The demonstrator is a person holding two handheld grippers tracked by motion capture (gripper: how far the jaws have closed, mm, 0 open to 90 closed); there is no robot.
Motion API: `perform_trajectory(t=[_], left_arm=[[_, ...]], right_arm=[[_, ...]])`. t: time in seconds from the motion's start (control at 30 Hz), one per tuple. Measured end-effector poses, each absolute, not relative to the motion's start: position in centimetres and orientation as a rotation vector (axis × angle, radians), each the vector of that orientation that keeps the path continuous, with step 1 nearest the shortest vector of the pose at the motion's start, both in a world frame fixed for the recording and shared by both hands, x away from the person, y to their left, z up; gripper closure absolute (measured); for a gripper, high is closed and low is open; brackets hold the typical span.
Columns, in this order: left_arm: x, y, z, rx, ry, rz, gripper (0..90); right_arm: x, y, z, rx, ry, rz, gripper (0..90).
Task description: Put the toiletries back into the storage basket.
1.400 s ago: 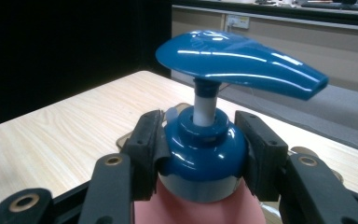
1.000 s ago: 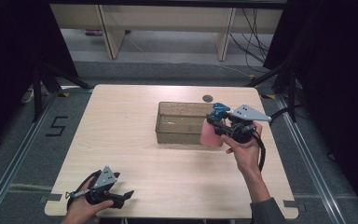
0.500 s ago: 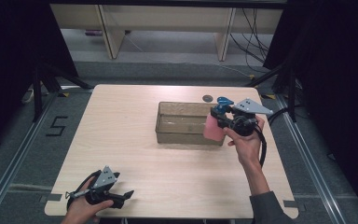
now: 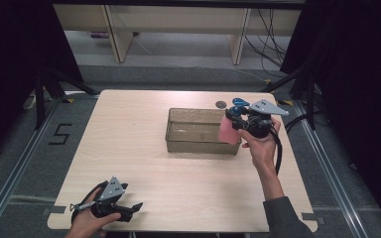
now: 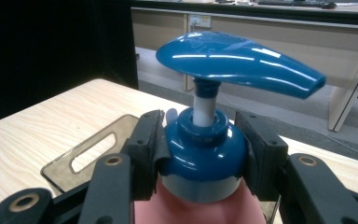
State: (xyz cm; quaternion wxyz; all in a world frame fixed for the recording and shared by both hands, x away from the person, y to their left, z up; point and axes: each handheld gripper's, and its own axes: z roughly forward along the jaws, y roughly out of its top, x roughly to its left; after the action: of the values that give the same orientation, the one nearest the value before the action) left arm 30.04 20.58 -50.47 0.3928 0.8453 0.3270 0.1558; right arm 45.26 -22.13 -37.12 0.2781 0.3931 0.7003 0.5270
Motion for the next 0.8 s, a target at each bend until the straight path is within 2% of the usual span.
perform_trajectory(t=[0.13, 0.8], left_arm=[[30.2, 20.7, -50.4, 2.169, 0.808, 0.423, 15.4], [30.1, 20.6, -50.5, 2.145, 0.83, 0.393, 15.4]], right_arm=[[45.5, -22.3, -37.3, 1.08, 1.863, 1.415, 53.6], [47.2, -22.1, -38.4, 1.122, 1.853, 1.411, 53.6]])
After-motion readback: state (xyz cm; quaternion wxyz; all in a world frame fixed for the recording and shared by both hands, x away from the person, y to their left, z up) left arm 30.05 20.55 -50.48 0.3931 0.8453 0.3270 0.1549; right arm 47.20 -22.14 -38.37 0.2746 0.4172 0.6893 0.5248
